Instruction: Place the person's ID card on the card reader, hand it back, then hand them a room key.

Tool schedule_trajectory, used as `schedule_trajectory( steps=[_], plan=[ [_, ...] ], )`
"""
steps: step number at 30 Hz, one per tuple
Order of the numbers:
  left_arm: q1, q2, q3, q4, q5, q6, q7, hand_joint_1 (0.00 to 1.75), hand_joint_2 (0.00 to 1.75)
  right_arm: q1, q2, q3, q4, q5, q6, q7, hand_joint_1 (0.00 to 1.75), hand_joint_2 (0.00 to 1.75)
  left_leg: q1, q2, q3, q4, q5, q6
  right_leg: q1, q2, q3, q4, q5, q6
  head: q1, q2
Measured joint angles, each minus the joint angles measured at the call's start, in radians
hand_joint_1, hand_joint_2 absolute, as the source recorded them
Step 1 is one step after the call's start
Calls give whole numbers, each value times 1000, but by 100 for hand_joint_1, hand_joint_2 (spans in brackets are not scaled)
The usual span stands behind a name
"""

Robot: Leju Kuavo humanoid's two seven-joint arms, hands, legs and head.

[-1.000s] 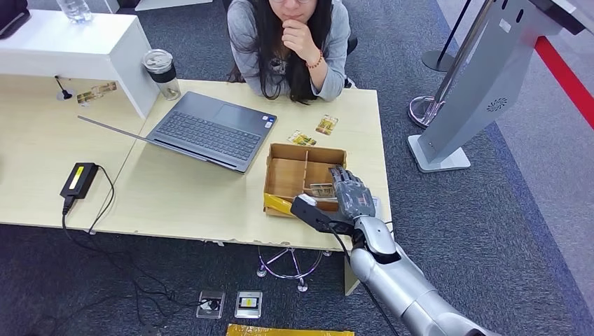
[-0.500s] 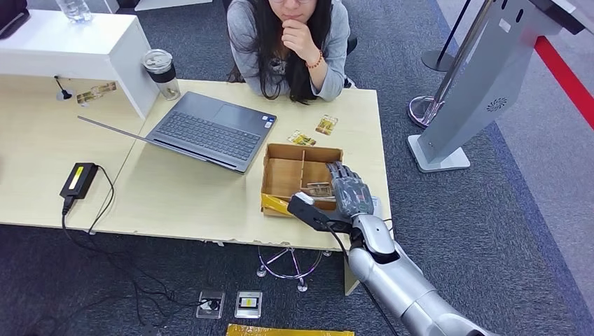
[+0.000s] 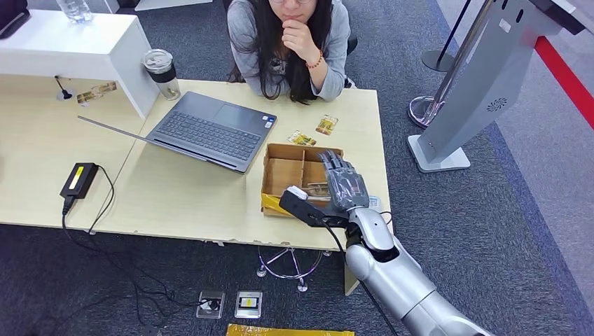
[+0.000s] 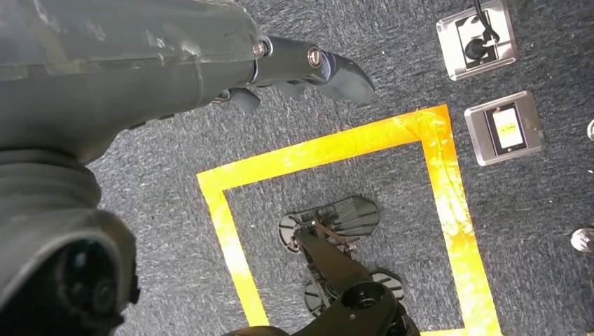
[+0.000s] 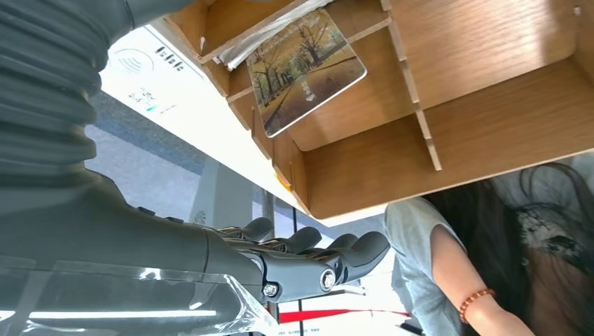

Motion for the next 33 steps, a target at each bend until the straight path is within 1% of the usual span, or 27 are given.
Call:
schedule_trajectory(
  steps=[7,18,25,33],
  plan=[
    [0,-2,0,0,0,2,0,0,0,6,0,0,-48,-2,20,-3,0,175,0,0,0,0,0,0,0,0,0,0,0,0,0,0],
    [0,-5,0,0,-1,6,0,0,0,10,0,1,-140,-3,78,-3,0,175,0,0,0,0,0,0,0,0,0,0,0,0,0,0],
    [0,-6,0,0,-1,6,0,0,0,15,3,2,-150,-2,111,-3,0,175,0,0,0,0,0,0,0,0,0,0,0,0,0,0],
    [0,-8,0,0,0,9,0,0,0,14,11,4,-147,4,114,-2,0,175,0,0,0,0,0,0,0,0,0,0,0,0,0,0]
  ],
)
